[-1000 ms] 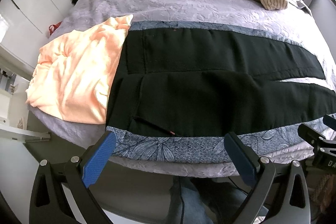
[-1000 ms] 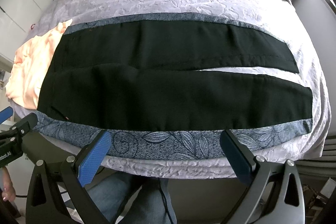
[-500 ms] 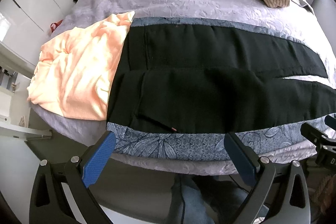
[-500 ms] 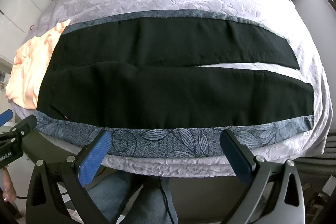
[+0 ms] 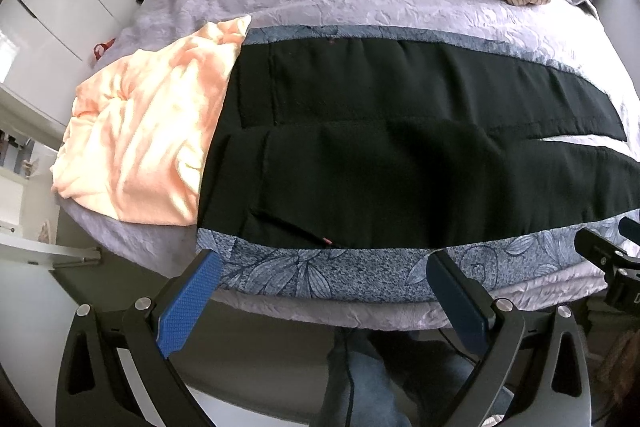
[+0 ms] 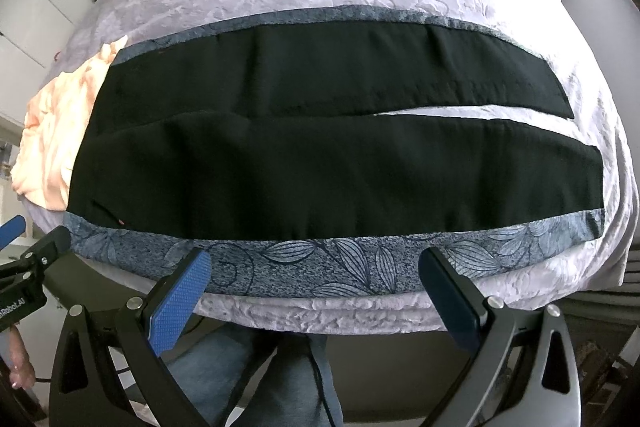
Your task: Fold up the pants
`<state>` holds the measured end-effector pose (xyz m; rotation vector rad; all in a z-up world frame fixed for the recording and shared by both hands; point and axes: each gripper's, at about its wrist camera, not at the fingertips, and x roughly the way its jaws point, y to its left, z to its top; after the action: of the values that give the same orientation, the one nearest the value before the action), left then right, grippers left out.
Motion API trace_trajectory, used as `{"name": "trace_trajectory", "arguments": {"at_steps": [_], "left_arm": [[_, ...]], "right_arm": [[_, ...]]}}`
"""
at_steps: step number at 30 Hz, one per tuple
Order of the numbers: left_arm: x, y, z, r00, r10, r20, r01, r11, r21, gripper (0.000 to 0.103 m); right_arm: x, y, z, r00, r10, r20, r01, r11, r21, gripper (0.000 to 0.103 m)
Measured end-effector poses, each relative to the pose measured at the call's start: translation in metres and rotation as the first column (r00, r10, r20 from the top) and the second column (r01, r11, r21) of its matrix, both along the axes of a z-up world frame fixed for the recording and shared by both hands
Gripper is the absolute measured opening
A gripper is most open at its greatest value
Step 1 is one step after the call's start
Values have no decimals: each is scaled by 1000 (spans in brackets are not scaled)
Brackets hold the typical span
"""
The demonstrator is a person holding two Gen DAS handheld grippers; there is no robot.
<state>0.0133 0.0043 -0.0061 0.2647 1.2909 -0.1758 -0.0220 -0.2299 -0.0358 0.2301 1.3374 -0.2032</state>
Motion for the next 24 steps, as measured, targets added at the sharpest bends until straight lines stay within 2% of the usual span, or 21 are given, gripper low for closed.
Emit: {"name": "trace_trajectory", "arguments": {"at_steps": [11,17,19,21,23,24], "left_arm": [[-2,-4,-11,1000,3,-24,-3,1000,12,103],[-2,-3,-20,999,10,-36,-10,1000,2,103],[0,1,-24,999,18,-31,-19,999,-28,103],[3,7,-29,999,31,-27,-32,997,-66,103],[7,19,-38,998,49,-38,-54,989,-136,103],[9,25,-42,997,54,-47,-61,984,-166,103]], "right_arm": [[1,-3,-8,1000,1,-17,-1,1000,14,103],[2,-7,-13,1000,-7,-10,7,998,55,103],[2,-10,-16,1000,-14,4,13,995,101,103],[3,-14,-22,999,-25,28,19,983,185,103],[4,-21,-31,997,-48,62,25,945,326,103],[2,-26,-38,995,-67,75,31,914,406,103]]}}
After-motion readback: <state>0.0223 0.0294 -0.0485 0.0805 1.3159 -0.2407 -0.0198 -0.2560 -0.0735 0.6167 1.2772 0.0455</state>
